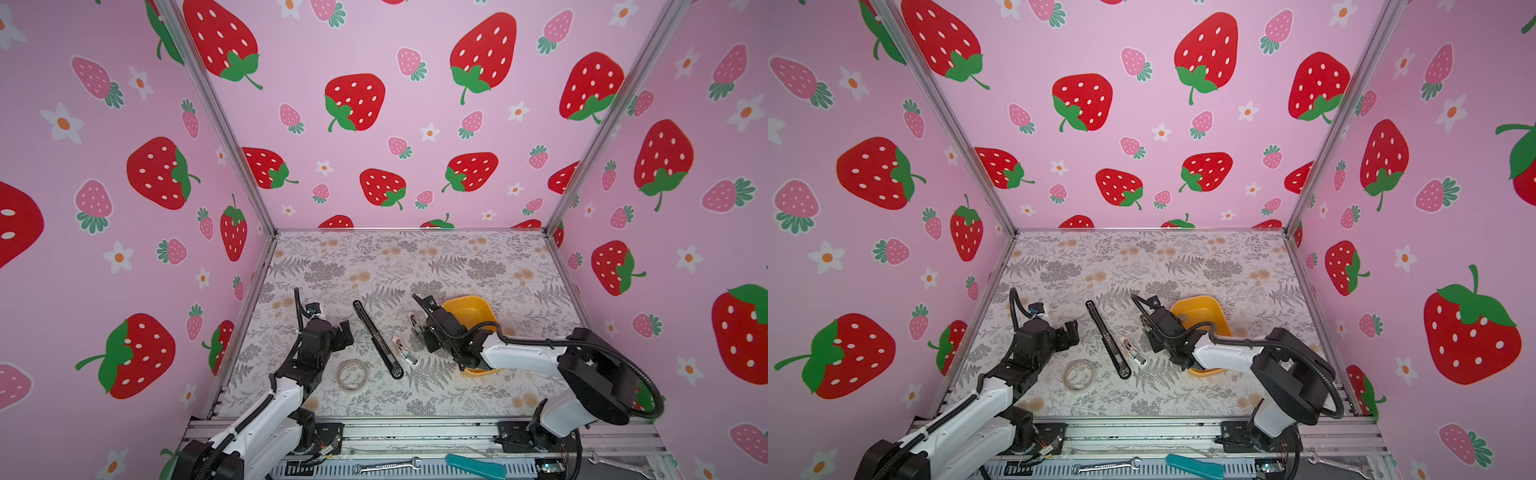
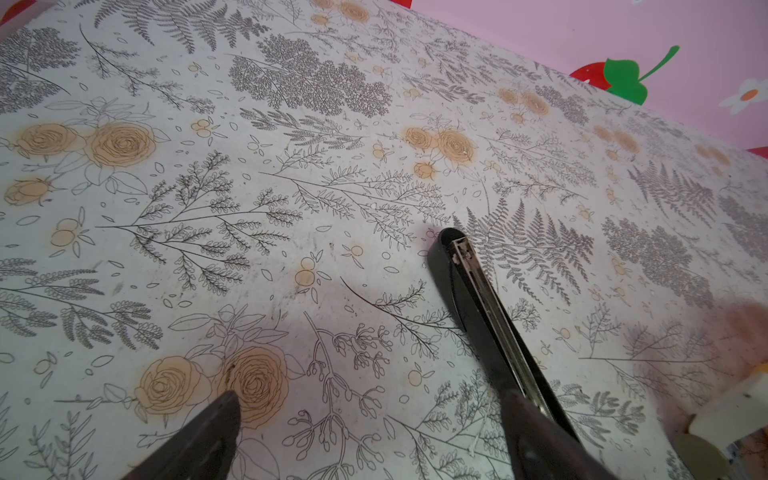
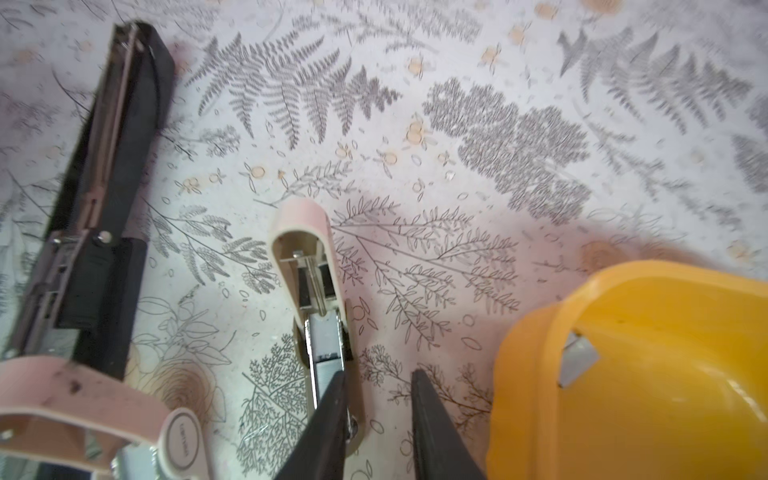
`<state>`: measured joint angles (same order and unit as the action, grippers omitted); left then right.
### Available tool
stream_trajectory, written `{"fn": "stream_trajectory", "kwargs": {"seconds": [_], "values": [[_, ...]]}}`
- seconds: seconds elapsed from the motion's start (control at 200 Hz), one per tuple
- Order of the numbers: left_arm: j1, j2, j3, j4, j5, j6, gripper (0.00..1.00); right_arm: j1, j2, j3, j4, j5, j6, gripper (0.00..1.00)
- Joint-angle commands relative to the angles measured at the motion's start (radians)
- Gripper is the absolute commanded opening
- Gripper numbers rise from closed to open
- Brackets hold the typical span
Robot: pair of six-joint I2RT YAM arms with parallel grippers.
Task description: Load the staples into the stapler
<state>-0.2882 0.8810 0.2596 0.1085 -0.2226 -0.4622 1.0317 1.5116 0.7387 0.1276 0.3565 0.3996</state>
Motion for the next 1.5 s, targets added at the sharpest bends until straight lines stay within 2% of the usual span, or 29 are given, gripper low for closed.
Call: {"fn": "stream_trajectory", "kwargs": {"seconds": [0.0,0.07,0.13,0.245,0.34,0.405,0.445,0.565,0.63,0.675,0.72,0.76,0.835,0.92,1.025,1.095,1.13,1.225,1.325,1.435,1.49], "values": [[-0.002,-0.030,0.082,-0.069,-0.090,-0.112,0.99,0.044,-0.087,0.063,-0.073,0.055,0.057,0.37],[-0.002,-0.046,0.121,-0.167,-0.156,-0.246,0.99,0.074,-0.129,0.065,-0.084,0.046,0.126,0.45],[-0.002,-0.058,0.133,-0.205,-0.132,-0.284,0.99,0.089,-0.151,0.045,-0.058,0.034,0.203,0.51],[-0.003,-0.089,0.126,-0.253,-0.101,-0.388,0.99,0.091,-0.163,0.017,-0.001,0.037,0.375,0.77],[0.007,-0.127,0.120,-0.235,-0.047,-0.351,0.99,0.091,-0.199,-0.003,-0.019,0.050,0.529,0.87],[0.024,-0.138,0.143,-0.292,-0.008,-0.306,0.99,0.090,-0.247,-0.055,0.035,0.028,0.549,0.92],[0.040,-0.137,0.161,-0.342,0.026,-0.319,0.99,0.090,-0.280,-0.079,0.057,0.023,0.527,1.00],[0.086,-0.171,0.203,-0.476,0.220,-0.407,0.99,0.091,-0.363,-0.145,0.074,-0.001,0.405,0.99],[0.094,-0.220,0.198,-0.462,0.382,-0.449,0.99,0.091,-0.394,-0.220,0.160,-0.163,0.254,0.99],[0.095,-0.265,0.185,-0.439,0.468,-0.506,0.99,0.091,-0.402,-0.295,0.255,-0.269,0.224,0.99],[0.099,-0.312,0.178,-0.418,0.520,-0.562,0.99,0.093,-0.400,-0.353,0.327,-0.321,0.222,0.99],[0.105,-0.360,0.181,-0.403,0.543,-0.604,0.99,0.113,-0.397,-0.396,0.387,-0.314,0.217,0.99],[0.107,-0.429,0.214,-0.397,0.513,-0.618,0.99,0.185,-0.389,-0.441,0.425,-0.197,0.196,0.99],[0.107,-0.452,0.278,-0.456,0.432,-0.551,0.99,0.260,-0.382,-0.460,0.423,-0.104,0.181,0.99],[0.108,-0.420,0.326,-0.512,0.274,-0.455,0.99,0.307,-0.369,-0.471,0.479,-0.106,0.159,0.84],[0.110,-0.386,0.310,-0.450,0.208,-0.418,0.99,0.317,-0.341,-0.450,0.465,-0.108,0.151,0.69],[0.111,-0.362,0.293,-0.400,0.192,-0.410,0.99,0.323,-0.325,-0.443,0.462,-0.103,0.144,0.64],[0.110,-0.283,0.244,-0.287,0.159,-0.418,0.99,0.330,-0.294,-0.441,0.469,-0.066,0.123,0.63],[0.112,-0.182,0.273,-0.290,0.111,-0.423,0.99,0.333,-0.257,-0.420,0.485,-0.050,0.091,0.63],[0.112,-0.096,0.311,-0.284,0.087,-0.371,0.99,0.345,-0.186,-0.359,0.481,-0.040,0.080,0.60],[0.112,-0.083,0.277,-0.207,0.088,-0.328,0.99,0.350,-0.151,-0.318,0.472,-0.033,0.081,0.58]]}}
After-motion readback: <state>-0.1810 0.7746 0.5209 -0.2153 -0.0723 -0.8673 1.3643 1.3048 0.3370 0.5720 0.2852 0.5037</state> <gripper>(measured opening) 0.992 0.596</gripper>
